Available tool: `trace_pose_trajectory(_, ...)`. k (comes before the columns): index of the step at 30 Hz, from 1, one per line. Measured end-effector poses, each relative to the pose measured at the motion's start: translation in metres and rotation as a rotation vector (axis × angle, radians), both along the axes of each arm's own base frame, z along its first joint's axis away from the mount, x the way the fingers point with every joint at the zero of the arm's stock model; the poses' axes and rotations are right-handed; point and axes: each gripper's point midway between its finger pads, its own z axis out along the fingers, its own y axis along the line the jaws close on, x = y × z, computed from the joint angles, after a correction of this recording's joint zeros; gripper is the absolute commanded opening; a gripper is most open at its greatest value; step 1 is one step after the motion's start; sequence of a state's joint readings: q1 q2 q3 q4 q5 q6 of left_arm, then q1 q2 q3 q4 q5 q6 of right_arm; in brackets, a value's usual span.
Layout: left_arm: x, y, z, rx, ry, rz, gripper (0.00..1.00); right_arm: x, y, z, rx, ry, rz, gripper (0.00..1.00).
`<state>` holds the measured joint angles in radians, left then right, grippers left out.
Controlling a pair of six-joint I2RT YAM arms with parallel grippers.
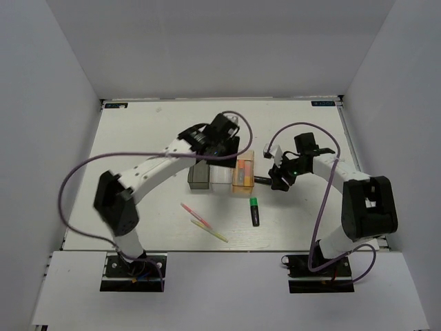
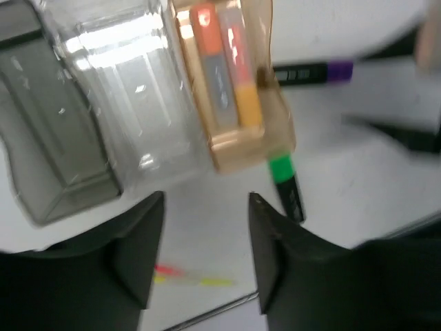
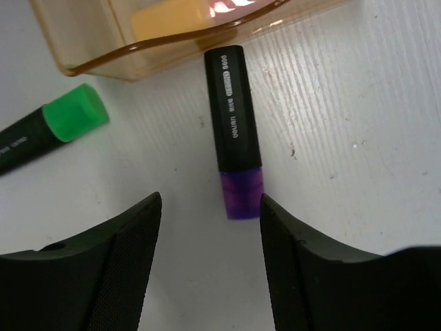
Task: Sort the stationery into containers
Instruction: Pick up the pen from the center of the board.
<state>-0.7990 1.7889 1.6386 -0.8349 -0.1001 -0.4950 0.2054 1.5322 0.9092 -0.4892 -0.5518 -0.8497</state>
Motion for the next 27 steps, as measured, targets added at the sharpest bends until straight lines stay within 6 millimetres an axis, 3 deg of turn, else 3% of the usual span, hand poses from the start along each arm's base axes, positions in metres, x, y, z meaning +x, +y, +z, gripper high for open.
trace_pose_trajectory(3, -0.047, 0.034, 0.018, -0.009, -0.024, -0.033, 0.69, 0.011, 0.003, -0.01, -0.016, -0.001, 0.045, 0.64)
trace_pose_trajectory(5, -0.077, 0.058, 0.02, -0.01, -0.029, -0.058, 0.7, 0.018, 0.003, -0.014, -0.026, -0.008, 0.062, 0.64)
trace_pose_trajectory(9, -0.119, 0.105, -0.008, 0.035, 0.004, -0.059, 0.71, 0.032, 0.007, -0.019, -0.04, -0.024, 0.088, 0.64)
trace_pose_trajectory(12, -0.137, 0.129, -0.032, 0.072, 0.042, -0.039, 0.71, 0.036, 0.007, -0.027, -0.062, -0.026, 0.104, 0.62)
trace_pose_trajectory(17, -0.154, 0.145, -0.053, 0.075, 0.074, -0.007, 0.71, 0.031, 0.007, -0.039, -0.109, -0.046, 0.143, 0.57)
trace_pose_trajectory(19, -0.156, 0.145, -0.055, 0.07, 0.08, 0.003, 0.71, 0.03, 0.009, -0.04, -0.113, -0.061, 0.158, 0.43)
trace_pose_trajectory(20, -0.156, 0.144, -0.055, 0.066, 0.079, 0.006, 0.71, 0.029, 0.01, -0.04, -0.112, -0.065, 0.166, 0.29)
trace_pose_trajectory(21, -0.156, 0.143, -0.055, 0.063, 0.079, 0.005, 0.71, 0.028, 0.01, -0.04, -0.114, -0.072, 0.174, 0.23)
trace_pose_trajectory(25, -0.155, 0.14, -0.054, 0.05, 0.073, 0.01, 0.71, 0.028, 0.008, -0.04, -0.132, -0.085, 0.188, 0.06)
trace_pose_trajectory(27, -0.156, 0.14, -0.054, 0.046, 0.068, 0.013, 0.71, 0.026, 0.005, -0.039, -0.147, -0.083, 0.196, 0.02)
